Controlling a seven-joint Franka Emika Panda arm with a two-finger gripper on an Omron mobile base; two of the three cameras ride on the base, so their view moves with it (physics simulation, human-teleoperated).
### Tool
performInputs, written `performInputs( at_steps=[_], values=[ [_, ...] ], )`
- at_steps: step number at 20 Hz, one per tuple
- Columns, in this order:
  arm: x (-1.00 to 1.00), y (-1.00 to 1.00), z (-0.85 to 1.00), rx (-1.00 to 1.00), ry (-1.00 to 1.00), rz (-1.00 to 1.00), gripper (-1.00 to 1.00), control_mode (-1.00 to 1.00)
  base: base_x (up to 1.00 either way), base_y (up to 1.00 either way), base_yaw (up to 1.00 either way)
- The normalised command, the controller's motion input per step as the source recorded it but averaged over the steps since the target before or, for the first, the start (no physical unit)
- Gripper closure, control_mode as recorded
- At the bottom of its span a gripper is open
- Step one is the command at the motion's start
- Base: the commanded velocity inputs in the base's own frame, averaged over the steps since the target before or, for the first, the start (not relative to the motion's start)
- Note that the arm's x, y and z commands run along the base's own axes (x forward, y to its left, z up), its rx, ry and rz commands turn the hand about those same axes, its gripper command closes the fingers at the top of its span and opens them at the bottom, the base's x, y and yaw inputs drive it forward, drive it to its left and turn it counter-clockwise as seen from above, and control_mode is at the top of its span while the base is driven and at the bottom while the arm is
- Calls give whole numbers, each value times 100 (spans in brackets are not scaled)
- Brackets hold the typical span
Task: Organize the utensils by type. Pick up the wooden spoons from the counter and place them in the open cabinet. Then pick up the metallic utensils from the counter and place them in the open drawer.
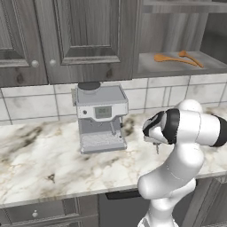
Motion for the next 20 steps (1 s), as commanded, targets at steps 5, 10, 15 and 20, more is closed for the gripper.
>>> performInputs(
  at_steps=[5,10,15,20],
  values=[
    [-40,0,-2,0,-5,-11,100,-100,0,0,0],
    [-19,0,22,-2,-5,-2,100,-100,0,0,0],
    [0,-2,99,0,0,0,100,-100,0,0,0],
    [0,-3,100,1,3,0,100,-100,0,0,0]
  ],
)
